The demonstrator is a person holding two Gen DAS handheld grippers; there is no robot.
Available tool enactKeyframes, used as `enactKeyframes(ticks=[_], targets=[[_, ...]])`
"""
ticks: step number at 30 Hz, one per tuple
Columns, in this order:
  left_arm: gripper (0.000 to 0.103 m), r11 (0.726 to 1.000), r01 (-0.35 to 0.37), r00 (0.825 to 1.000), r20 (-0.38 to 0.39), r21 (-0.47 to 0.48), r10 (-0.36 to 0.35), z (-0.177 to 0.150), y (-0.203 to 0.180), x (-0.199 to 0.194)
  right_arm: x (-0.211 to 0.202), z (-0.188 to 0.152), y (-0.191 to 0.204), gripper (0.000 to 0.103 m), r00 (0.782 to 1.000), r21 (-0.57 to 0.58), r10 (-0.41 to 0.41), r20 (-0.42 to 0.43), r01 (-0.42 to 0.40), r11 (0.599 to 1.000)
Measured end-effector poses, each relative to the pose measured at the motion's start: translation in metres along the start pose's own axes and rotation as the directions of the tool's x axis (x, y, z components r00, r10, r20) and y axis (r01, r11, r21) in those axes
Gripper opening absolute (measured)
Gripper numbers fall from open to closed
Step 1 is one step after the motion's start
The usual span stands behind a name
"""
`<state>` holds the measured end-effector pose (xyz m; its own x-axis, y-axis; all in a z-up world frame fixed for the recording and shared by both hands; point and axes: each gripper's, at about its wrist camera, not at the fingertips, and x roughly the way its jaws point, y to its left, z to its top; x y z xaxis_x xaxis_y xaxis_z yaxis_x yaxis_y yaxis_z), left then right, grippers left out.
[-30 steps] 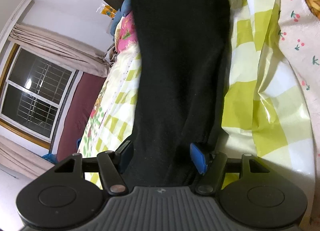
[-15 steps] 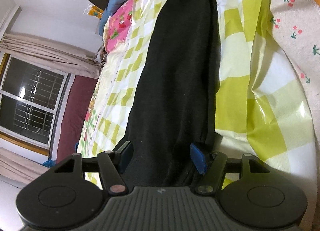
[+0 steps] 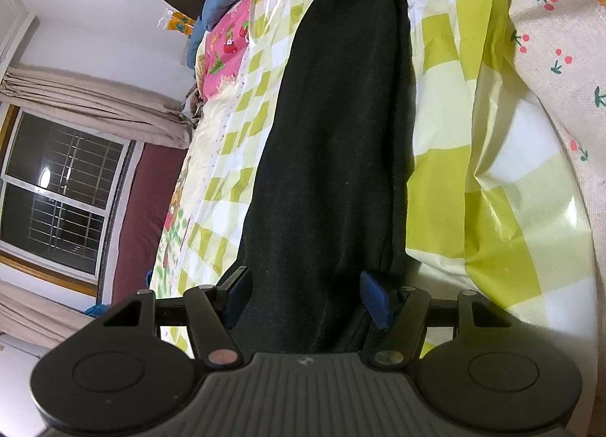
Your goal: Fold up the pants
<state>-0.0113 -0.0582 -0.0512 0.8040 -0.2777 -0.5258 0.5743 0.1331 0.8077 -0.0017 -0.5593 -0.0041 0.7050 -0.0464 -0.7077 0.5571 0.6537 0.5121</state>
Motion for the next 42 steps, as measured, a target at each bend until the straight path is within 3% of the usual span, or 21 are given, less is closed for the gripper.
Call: enactKeyframes(ticks=[2,4,7,9,10,11,12,14,16,20,25,32,35,42], targets=[[0.077,1.000,0.000,1.000,-0.001,0.000,0.000,0.000,0.000,0.000,0.004,0.002,0.008,0.047,1.000,-0.048,-0.001,0.008,0.001,0.999],[0.077,1.000,0.000,1.000,0.001,0.000,0.000,0.001,0.000,0.000,0.001,0.003,0.020,0.012,1.000,-0.089,0.007,0.006,-0.007,0.996],[0.077,1.000,0.002,1.000,0.002,-0.006,-0.002,0.000,0.000,0.001,-0.013,0.007,0.038,0.011,0.995,-0.133,0.093,0.040,-0.087,0.987],[0.077,1.000,0.001,1.000,0.000,-0.009,-0.001,0.000,0.000,0.002,-0.026,0.015,0.044,0.011,0.977,-0.112,0.181,0.109,-0.169,0.979],[0.077,1.000,0.000,1.000,-0.001,-0.010,0.000,0.000,0.000,0.001,-0.029,0.018,0.044,0.010,0.969,-0.098,0.205,0.141,-0.192,0.976],[0.077,1.000,-0.002,1.000,-0.002,-0.010,0.002,0.000,0.000,0.001,-0.029,0.021,0.044,0.011,0.971,-0.093,0.177,0.162,-0.164,0.982],[0.077,1.000,-0.003,1.000,-0.002,-0.010,0.003,0.000,0.000,0.001,-0.021,0.024,0.044,0.016,0.982,-0.098,0.110,0.153,-0.095,0.991],[0.077,1.000,-0.004,1.000,-0.002,-0.009,0.004,-0.001,0.000,0.000,0.003,0.028,0.040,0.036,0.999,-0.093,-0.030,0.043,0.034,0.995],[0.077,1.000,-0.007,1.000,0.000,-0.013,0.007,-0.002,-0.001,0.000,0.006,0.021,0.032,0.041,0.995,-0.066,-0.094,0.029,0.096,0.993],[0.077,1.000,-0.015,1.000,0.010,-0.014,0.015,-0.004,-0.001,-0.002,-0.025,0.000,0.010,0.042,0.994,0.034,-0.023,0.104,0.020,0.999],[0.077,1.000,-0.018,1.000,0.012,-0.015,0.018,-0.005,-0.003,-0.003,-0.055,-0.036,-0.005,0.043,0.992,0.027,-0.038,0.122,0.035,0.999],[0.077,0.999,-0.040,0.999,0.012,0.011,0.040,-0.005,-0.007,-0.008,-0.028,-0.057,-0.004,0.043,0.997,0.139,0.064,0.046,-0.070,0.988],[0.076,0.999,-0.044,0.999,0.011,0.008,0.044,-0.005,-0.008,-0.007,-0.014,-0.058,-0.002,0.045,0.997,0.173,0.059,0.041,-0.065,0.983],[0.076,0.998,-0.048,0.999,0.020,-0.030,0.049,-0.009,-0.005,-0.009,-0.014,-0.074,0.002,0.059,0.990,0.200,0.126,0.063,-0.136,0.970]])
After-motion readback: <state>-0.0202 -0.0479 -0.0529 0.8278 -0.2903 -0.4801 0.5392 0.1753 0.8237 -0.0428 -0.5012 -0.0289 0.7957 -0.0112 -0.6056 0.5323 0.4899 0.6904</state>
